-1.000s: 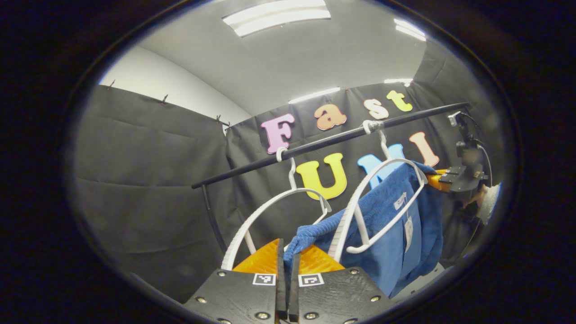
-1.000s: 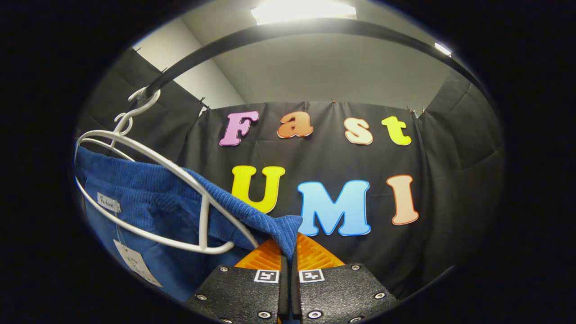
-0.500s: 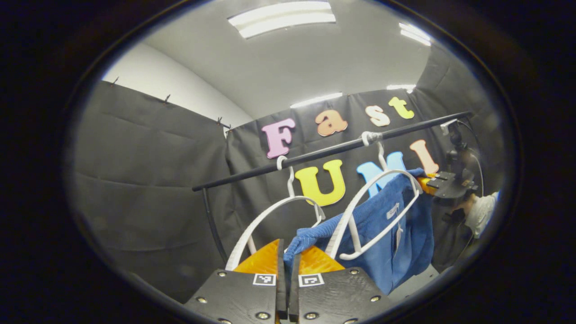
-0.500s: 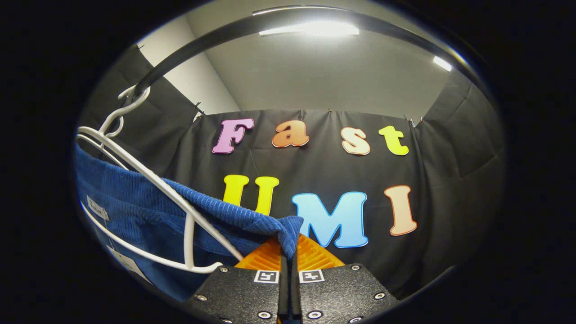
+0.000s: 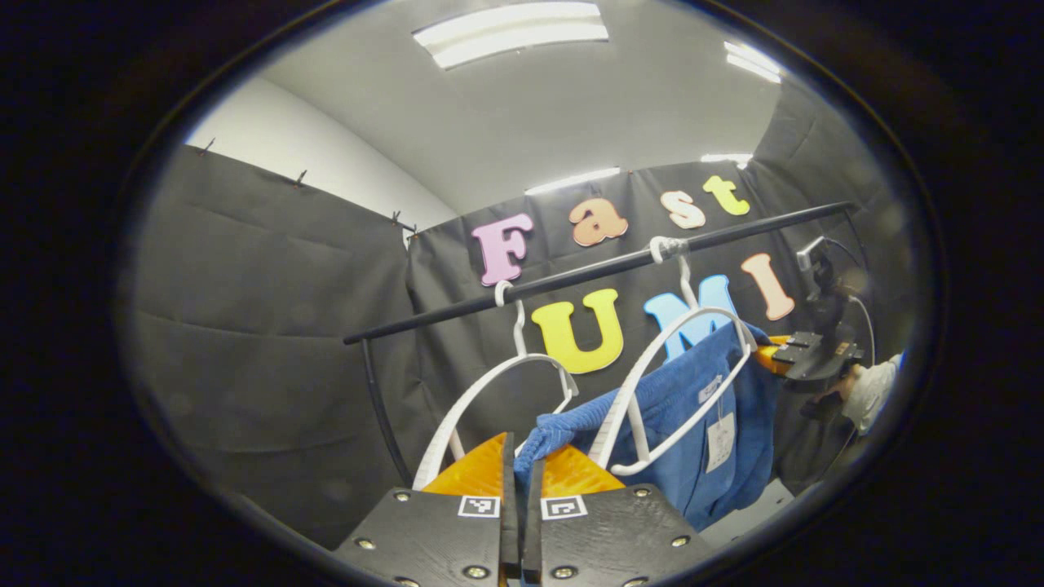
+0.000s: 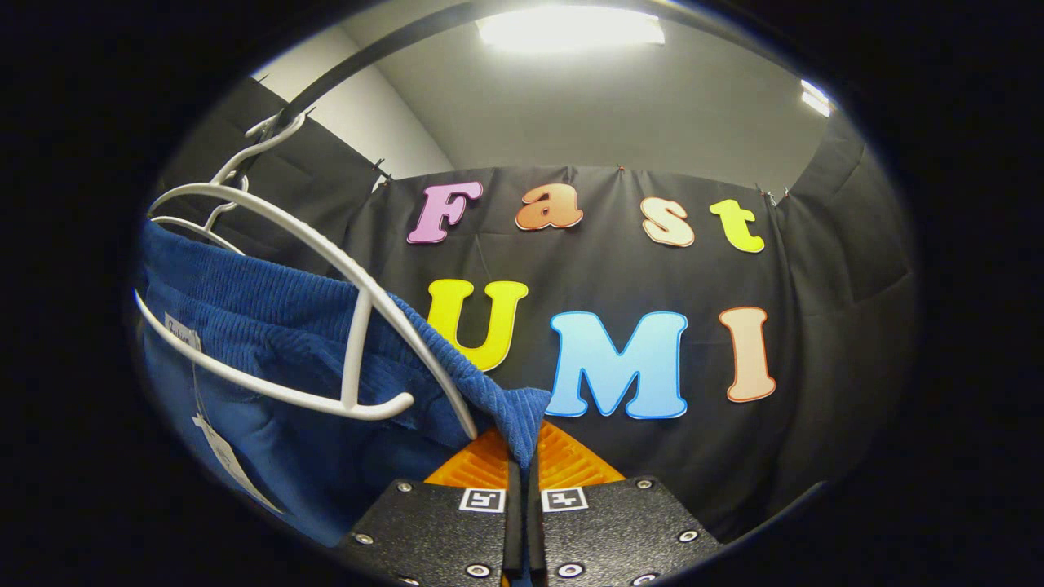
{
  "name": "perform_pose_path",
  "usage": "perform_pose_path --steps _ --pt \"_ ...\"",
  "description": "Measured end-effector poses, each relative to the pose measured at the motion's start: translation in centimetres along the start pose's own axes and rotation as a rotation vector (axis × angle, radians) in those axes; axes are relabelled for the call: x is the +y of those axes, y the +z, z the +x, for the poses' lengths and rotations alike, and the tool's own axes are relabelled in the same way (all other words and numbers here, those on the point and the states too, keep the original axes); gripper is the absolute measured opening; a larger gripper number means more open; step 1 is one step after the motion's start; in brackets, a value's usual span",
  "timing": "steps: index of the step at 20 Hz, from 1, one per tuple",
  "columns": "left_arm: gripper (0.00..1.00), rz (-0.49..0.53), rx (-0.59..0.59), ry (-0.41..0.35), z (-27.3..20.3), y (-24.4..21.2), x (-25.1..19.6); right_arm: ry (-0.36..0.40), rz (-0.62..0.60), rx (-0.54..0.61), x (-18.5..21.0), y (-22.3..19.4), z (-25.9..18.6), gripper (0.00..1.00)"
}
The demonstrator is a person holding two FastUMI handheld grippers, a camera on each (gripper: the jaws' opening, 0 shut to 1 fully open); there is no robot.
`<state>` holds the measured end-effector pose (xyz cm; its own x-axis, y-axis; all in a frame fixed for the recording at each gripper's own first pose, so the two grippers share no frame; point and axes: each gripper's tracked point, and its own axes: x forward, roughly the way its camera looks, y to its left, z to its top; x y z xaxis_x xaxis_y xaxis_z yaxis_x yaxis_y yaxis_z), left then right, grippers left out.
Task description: Grasp the clothes on the hanger with both hands and then place them into the laundry hamper below.
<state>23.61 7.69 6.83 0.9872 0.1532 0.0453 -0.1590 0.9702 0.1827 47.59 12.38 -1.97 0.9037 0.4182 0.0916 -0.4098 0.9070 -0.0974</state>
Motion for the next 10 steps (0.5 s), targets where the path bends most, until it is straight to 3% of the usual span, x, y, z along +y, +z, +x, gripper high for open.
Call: perform_pose_path --steps 5,10 --pt "0.04 0.017 -0.023 0.009 -0.7 1.3 0.4 0.073 0.040 0.065 1.9 -1.8 -0.4 0.02" --pt "0.02 0.010 -0.025 0.008 -1.1 2.2 0.1 -0.002 0.026 -0.020 0.3 1.2 0.3 0.02"
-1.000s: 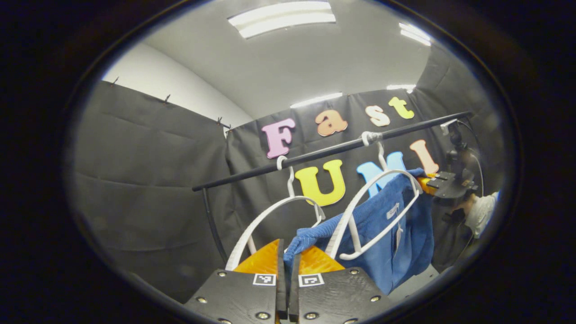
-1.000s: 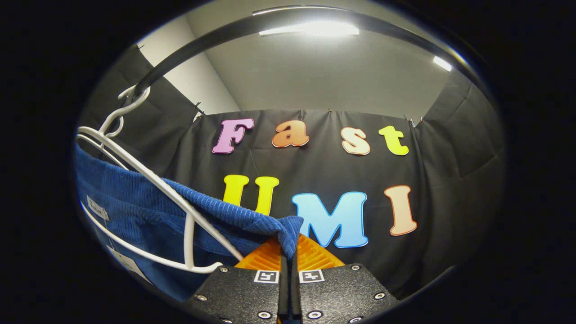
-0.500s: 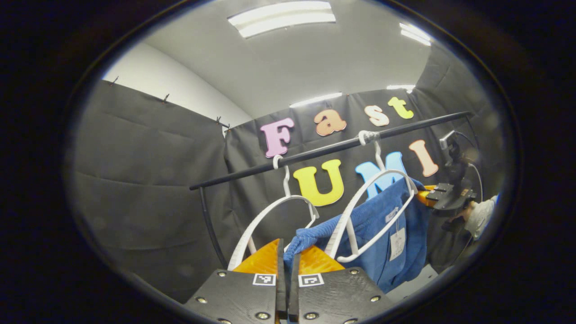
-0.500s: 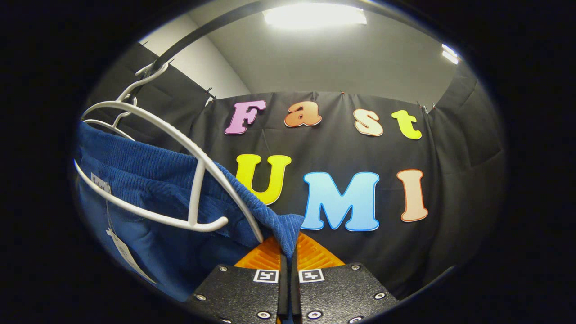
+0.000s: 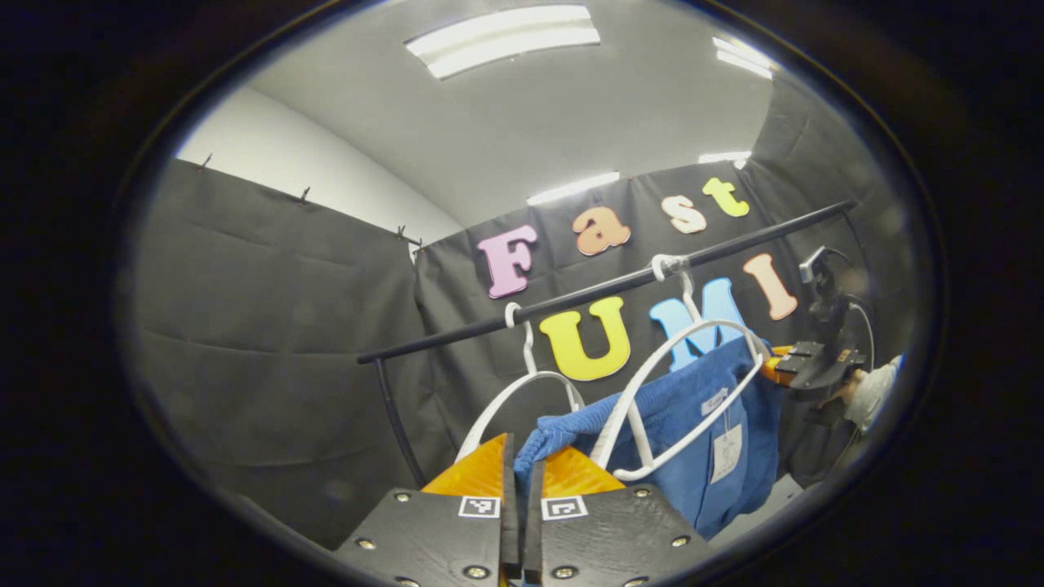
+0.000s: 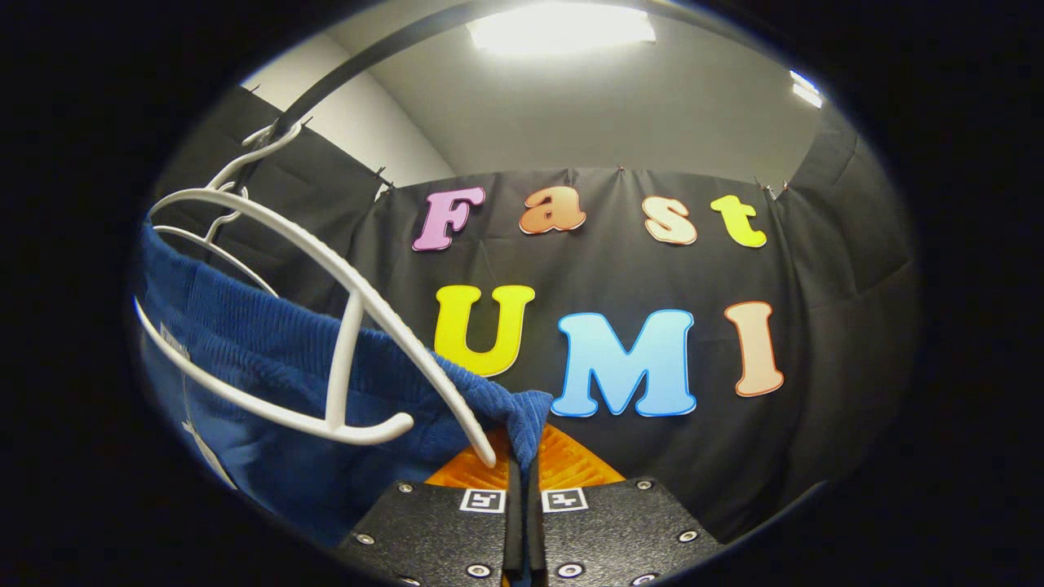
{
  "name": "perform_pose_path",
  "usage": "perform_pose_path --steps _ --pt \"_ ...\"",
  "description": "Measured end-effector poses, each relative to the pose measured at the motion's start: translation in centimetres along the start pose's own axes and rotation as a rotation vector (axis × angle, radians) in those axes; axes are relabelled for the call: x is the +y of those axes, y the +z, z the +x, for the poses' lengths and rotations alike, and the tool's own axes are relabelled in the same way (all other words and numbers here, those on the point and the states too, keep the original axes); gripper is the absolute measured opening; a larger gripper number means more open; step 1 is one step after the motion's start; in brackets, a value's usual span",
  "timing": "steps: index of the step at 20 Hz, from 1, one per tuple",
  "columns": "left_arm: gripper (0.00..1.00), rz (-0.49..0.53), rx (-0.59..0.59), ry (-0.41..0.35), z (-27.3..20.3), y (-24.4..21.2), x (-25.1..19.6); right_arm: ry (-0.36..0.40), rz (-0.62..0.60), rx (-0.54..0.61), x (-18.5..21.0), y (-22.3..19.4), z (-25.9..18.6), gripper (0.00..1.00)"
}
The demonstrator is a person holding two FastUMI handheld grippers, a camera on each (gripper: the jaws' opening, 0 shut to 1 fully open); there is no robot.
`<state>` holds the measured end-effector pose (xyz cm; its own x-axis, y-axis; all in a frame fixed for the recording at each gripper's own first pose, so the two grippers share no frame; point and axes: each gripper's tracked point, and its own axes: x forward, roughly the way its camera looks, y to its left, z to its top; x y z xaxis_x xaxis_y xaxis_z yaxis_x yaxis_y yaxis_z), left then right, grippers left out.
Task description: Grasp the clothes on the hanger with both hands and then place them into the laundry hamper below.
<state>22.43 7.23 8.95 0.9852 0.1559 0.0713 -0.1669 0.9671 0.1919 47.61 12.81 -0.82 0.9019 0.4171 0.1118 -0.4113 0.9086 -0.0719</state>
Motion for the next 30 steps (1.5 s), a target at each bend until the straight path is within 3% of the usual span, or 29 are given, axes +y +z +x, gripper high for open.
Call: perform_pose_path --steps 8,14,23,30 --pt "0.04 -0.049 0.040 0.027 -0.8 -2.2 0.4 0.046 0.016 0.087 2.1 -4.2 -2.0 0.02" --pt "0.02 -0.098 0.052 0.036 -3.3 -3.4 1.4 0.034 0.023 0.097 2.3 -3.4 -7.1 0.02" --pt "0.04 -0.096 0.083 -0.026 -7.9 -5.2 2.8 -0.002 0.028 0.156 4.8 -2.6 -15.1 0.02" --pt "0.02 -0.139 0.034 -0.116 -11.4 -3.1 2.6 -0.012 0.069 0.133 7.8 2.0 -21.1 0.02"
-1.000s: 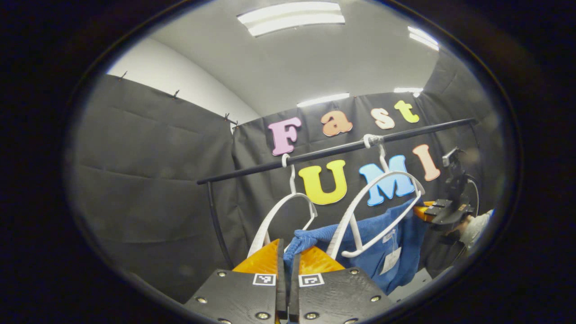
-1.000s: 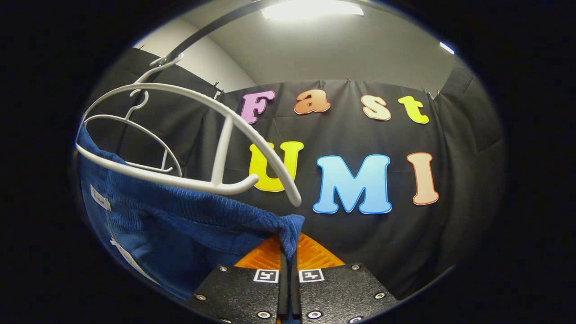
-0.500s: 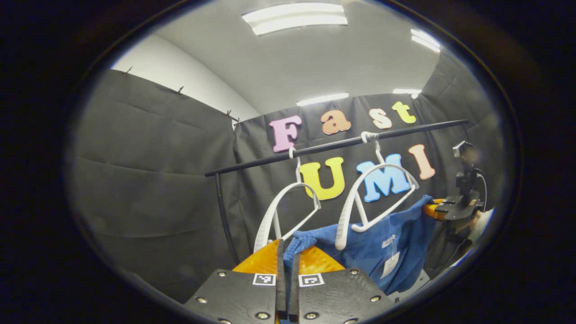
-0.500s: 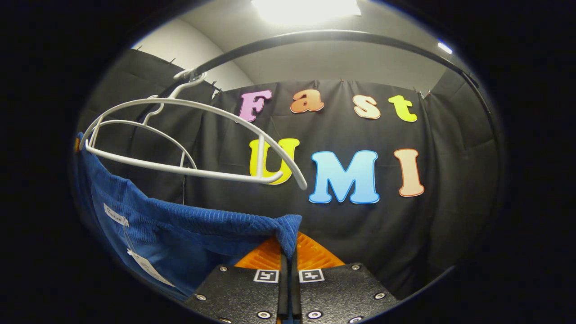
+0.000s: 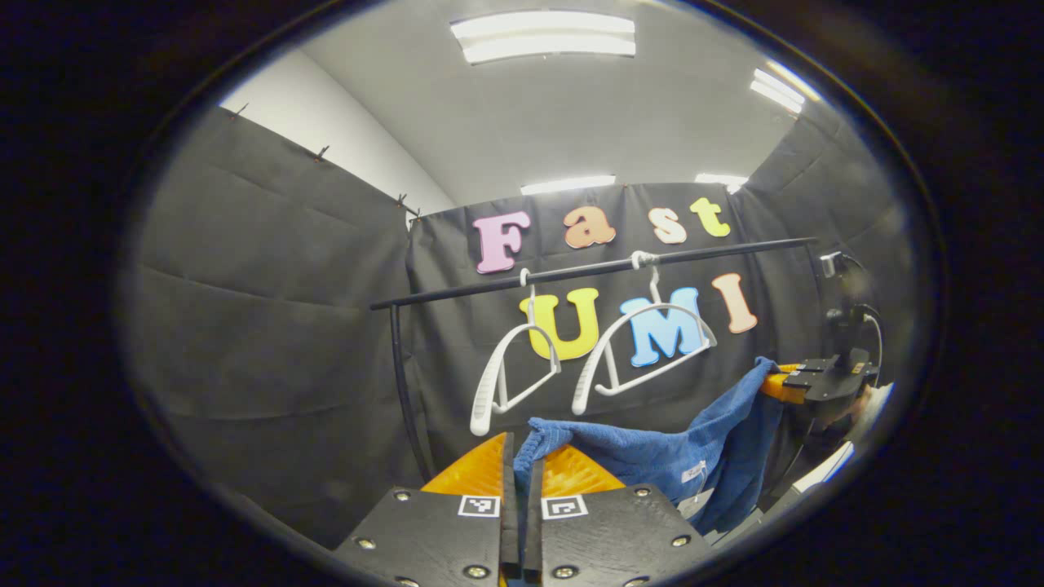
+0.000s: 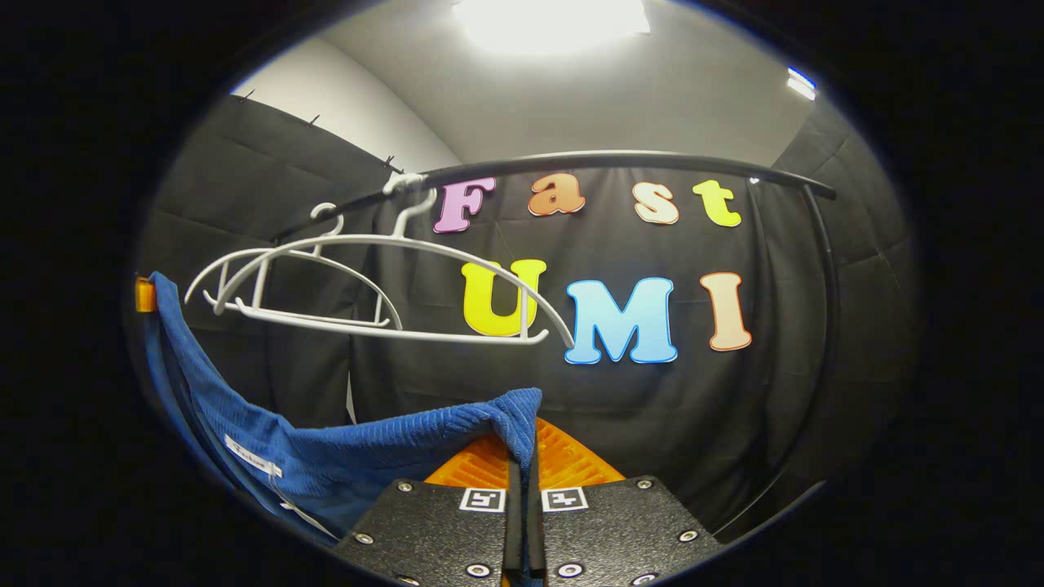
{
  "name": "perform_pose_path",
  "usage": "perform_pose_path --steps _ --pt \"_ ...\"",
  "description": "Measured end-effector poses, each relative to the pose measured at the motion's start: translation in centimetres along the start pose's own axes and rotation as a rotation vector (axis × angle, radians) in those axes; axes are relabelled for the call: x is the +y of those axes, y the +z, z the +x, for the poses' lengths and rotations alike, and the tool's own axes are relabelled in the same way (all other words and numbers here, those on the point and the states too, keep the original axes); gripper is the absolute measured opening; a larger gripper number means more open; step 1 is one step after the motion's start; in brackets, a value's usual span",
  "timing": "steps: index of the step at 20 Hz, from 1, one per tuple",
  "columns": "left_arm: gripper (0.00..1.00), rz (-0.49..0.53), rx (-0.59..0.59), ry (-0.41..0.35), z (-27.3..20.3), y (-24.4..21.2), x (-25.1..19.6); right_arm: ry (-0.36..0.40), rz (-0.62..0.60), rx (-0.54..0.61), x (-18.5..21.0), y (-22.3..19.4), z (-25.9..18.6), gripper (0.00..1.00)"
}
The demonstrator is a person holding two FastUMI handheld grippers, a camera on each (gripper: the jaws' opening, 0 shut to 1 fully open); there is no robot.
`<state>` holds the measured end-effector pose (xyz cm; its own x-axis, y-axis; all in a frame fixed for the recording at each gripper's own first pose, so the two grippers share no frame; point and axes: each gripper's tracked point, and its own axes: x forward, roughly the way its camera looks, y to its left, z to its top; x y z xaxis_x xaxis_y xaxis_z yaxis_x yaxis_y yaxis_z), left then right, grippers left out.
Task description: Grasp the clothes on the hanger with both hands and then place them into the laundry hamper below.
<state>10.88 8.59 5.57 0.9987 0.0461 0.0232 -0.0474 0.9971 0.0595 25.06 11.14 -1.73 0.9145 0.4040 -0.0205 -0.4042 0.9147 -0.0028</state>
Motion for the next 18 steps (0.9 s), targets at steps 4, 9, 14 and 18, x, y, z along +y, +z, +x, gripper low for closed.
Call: perform_pose_path --steps 4,9,14,18 --pt "0.02 -0.032 -0.020 -0.050 -1.8 0.7 -0.7 0.013 0.020 -0.021 2.2 2.1 -3.3 0.02" --pt "0.02 -0.083 -0.029 -0.125 -3.4 0.5 -2.6 0.043 0.052 -0.016 5.2 3.2 -6.6 0.02" --pt "0.04 -0.113 -0.030 -0.190 -5.0 -0.1 -4.8 0.081 0.069 -0.003 8.7 3.2 -9.8 0.02" --pt "0.04 -0.157 -0.004 -0.208 -6.2 -1.7 -5.7 0.125 0.062 0.033 11.9 1.5 -12.1 0.02"
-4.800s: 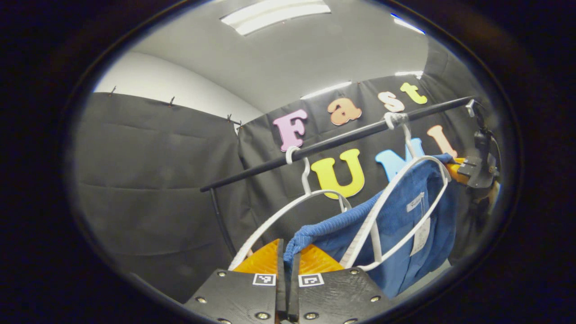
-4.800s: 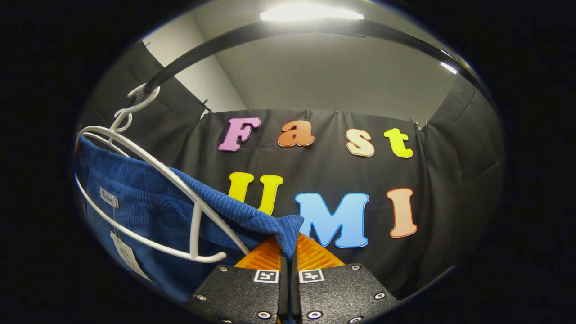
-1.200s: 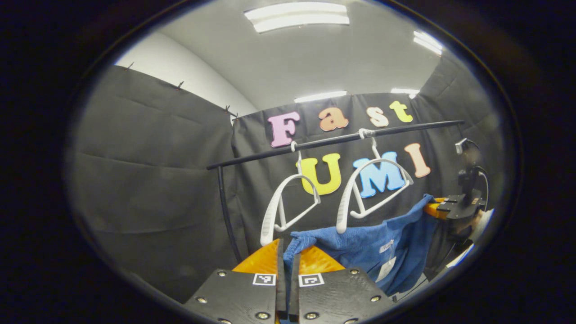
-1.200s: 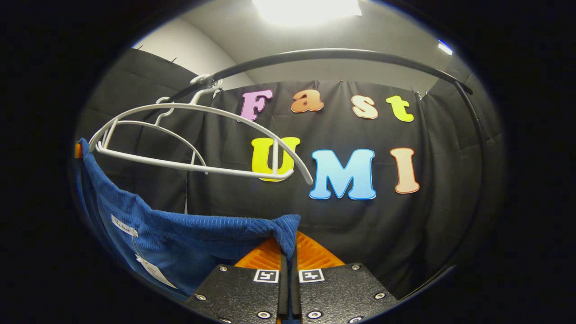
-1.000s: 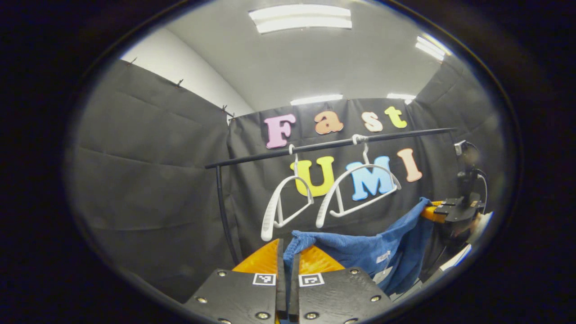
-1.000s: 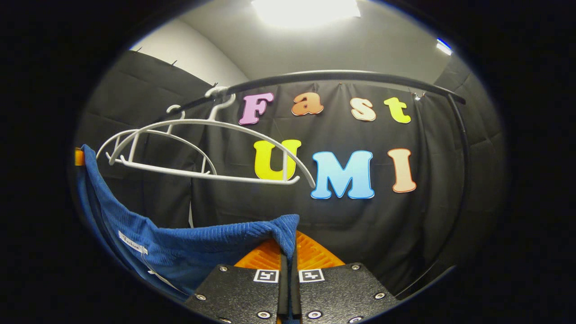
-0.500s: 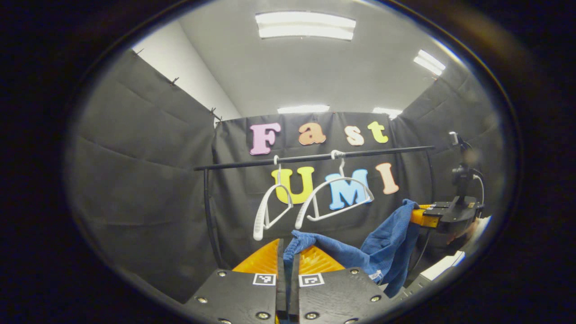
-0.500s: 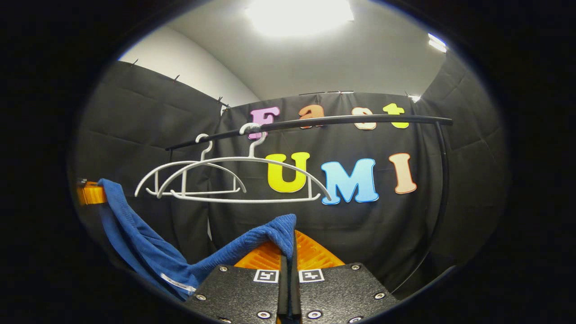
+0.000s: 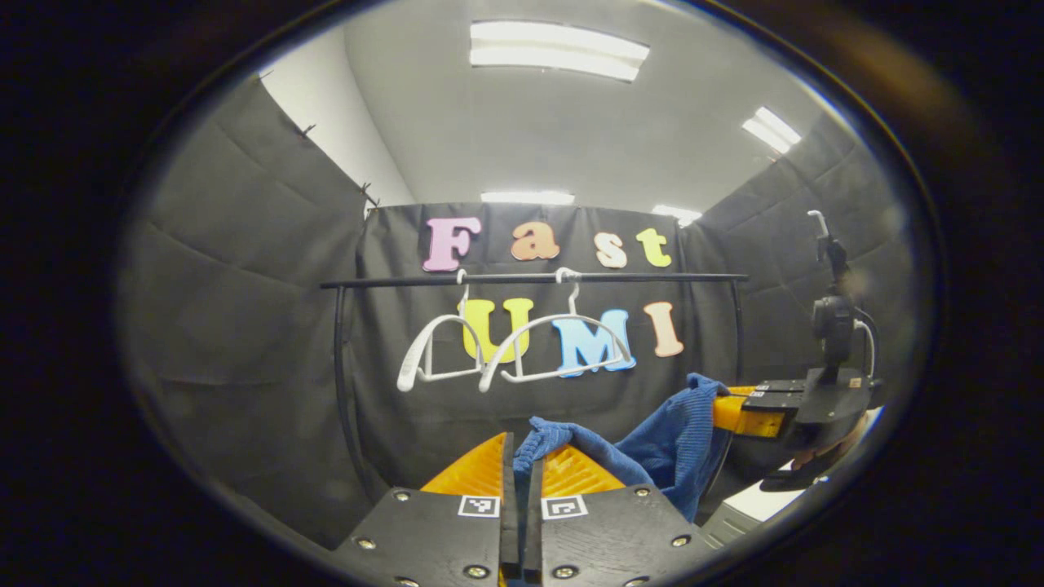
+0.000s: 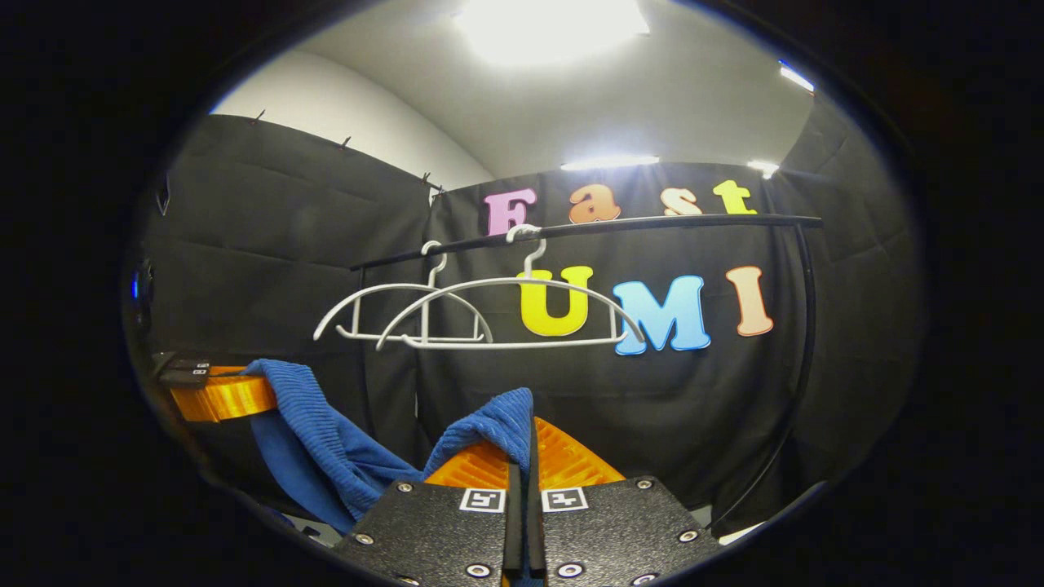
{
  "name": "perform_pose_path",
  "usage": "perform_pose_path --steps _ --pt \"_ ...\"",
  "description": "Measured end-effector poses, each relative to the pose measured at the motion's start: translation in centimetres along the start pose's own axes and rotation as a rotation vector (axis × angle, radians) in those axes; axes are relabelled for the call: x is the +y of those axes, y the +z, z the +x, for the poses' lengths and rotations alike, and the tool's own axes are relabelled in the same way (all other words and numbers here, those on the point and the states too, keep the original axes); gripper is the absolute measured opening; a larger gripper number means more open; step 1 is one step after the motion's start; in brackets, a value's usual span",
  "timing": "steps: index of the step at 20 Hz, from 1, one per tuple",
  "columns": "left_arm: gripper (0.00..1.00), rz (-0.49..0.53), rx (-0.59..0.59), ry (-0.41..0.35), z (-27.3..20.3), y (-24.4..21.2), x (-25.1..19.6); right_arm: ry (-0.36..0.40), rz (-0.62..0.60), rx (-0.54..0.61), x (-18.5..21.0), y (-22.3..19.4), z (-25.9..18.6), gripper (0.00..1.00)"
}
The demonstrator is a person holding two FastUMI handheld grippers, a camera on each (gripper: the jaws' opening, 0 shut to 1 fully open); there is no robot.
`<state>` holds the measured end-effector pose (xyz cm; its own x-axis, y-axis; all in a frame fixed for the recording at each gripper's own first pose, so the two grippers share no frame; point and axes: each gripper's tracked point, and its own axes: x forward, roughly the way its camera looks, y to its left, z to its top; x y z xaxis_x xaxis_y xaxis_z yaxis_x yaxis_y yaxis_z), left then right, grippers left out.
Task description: Grasp the clothes on the hanger with both hands and then place them into the laundry hamper below.
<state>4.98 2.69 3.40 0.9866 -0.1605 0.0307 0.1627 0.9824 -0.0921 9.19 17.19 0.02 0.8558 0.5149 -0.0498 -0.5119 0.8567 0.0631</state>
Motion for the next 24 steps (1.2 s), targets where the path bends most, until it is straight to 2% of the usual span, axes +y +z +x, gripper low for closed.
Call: perform_pose_path --steps 4,8,14,24 --pt "0.02 -0.022 0.051 -0.002 -1.2 -3.3 -0.7 0.042 0.008 0.060 2.7 -3.1 -1.3 0.02" --pt "0.03 -0.048 0.129 0.019 -1.8 -8.3 -0.8 0.059 0.028 0.155 3.7 -8.5 -2.1 0.02" --pt "0.04 -0.084 0.281 0.043 -1.8 -16.5 -1.2 0.037 0.035 0.313 3.5 -16.5 -3.1 0.02" --pt "0.04 -0.070 0.471 0.058 -3.1 -25.5 -2.2 0.016 0.009 0.475 2.7 -25.3 -4.9 0.02"
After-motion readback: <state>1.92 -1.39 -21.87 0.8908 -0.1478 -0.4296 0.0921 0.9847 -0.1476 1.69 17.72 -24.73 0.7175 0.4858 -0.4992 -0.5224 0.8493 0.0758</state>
